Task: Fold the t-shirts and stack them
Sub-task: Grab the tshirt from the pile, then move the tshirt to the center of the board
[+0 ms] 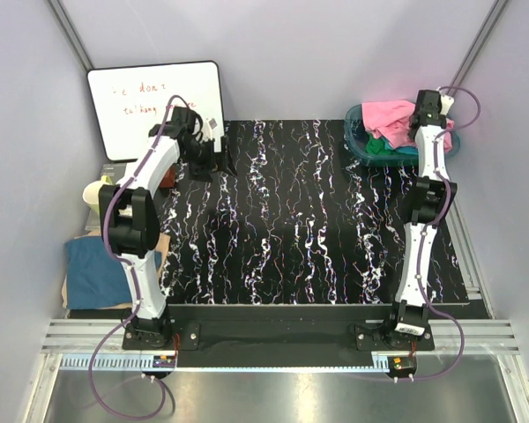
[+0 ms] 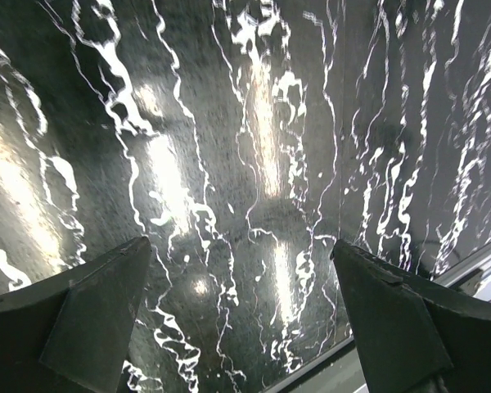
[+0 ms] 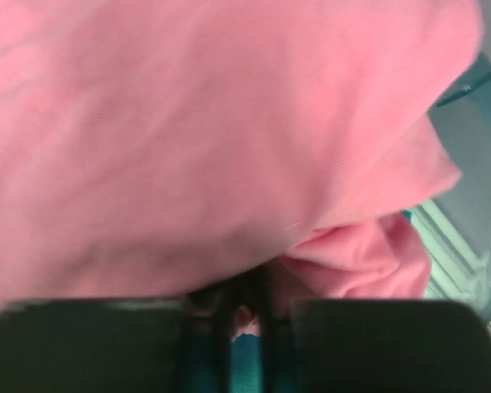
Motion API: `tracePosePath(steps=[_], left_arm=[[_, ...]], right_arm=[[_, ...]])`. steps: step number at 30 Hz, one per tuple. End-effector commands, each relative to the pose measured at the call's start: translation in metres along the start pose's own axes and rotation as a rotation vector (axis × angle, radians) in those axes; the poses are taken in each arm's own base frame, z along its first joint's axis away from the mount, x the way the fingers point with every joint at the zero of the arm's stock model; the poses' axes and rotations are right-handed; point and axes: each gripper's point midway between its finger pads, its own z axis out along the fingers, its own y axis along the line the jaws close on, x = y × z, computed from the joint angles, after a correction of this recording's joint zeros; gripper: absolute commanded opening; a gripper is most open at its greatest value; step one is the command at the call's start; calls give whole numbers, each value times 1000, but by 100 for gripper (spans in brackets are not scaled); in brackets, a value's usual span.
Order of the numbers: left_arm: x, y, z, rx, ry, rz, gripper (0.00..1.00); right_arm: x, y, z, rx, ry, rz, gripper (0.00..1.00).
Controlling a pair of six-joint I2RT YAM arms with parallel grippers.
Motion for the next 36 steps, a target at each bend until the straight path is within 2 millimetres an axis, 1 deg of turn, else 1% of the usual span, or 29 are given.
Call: tracePosePath(steps=[1,2,4,7,8,10,11,13,14,16,17,19,20,22,23,24,25,26,27,28,29,30,31,32,33,34,35,36], left_arm=[[0,-11,-12,-33,-12,40,99],[2,-12,-11,-35,-10,40,99],[3,-13,-11,-45,-11,36,99],[1,-15,-12,-66,-23,50,99],[0,-15,-12,-70,-27,53,99],[1,-18,-12,-65,-28,66,99],[-1,-22,-11,-37,-35,84,99],[0,-25,-12,-35,-51,104,99],[-6,-28,-13,-20,-77,121,99],[-9,-32,-15,-5,-92,126,99],[-10,-34,-14,8,-94,131,99],[-11,-34,-10,13,-90,129,99],[-11,-35,-8,23,-85,128,99],[-8,-32,-3,23,-67,122,99],[-7,-32,-2,27,-65,123,99],[-5,-31,-1,26,-58,119,99],[-5,-32,0,28,-60,122,99],[-4,-32,-2,28,-62,121,99],[-3,-31,-1,28,-60,118,99],[-4,-31,-1,30,-68,119,99],[-5,-32,-3,27,-75,115,99],[-3,-31,-2,24,-74,113,99],[-4,-30,-3,19,-80,113,99],[-5,-30,-4,13,-90,110,99],[-6,-29,-6,7,-95,108,99],[-7,-28,-7,2,-102,104,99],[-9,-28,-9,-5,-113,103,99],[-10,-28,-10,-7,-117,101,99]], right_arm=[[-29,19,-9,-116,-67,70,0],[-36,22,-16,-141,-75,72,0],[-42,24,-23,-156,-77,91,0],[-69,29,-54,-220,-115,127,0],[-87,31,-74,-255,-148,139,0],[-110,34,-97,-305,-195,165,0],[-129,35,-118,-347,-237,178,0],[-151,36,-143,-382,-295,192,0],[-167,34,-167,-400,-339,199,0],[-182,33,-190,-420,-387,195,0],[-193,30,-209,-437,-418,200,0],[-200,32,-228,-473,-434,207,0],[-205,34,-246,-505,-447,205,0],[-205,43,-266,-550,-452,195,0],[-208,46,-284,-585,-460,188,0],[-204,55,-297,-618,-458,173,0],[-207,58,-320,-664,-473,163,0],[-202,62,-325,-674,-460,153,0],[-198,71,-338,-714,-457,129,0],[-195,80,-368,-774,-467,106,0],[-183,89,-372,-797,-436,83,0],[-176,96,-381,-821,-429,55,0],[-166,109,-414,-884,-435,25,0],[-148,119,-413,-894,-388,-4,0],[-136,125,-420,-912,-367,-30,0],[-125,129,-439,-952,-352,-53,0],[-96,145,-440,-975,-286,-99,0],[-73,151,-443,-982,-227,-133,0]])
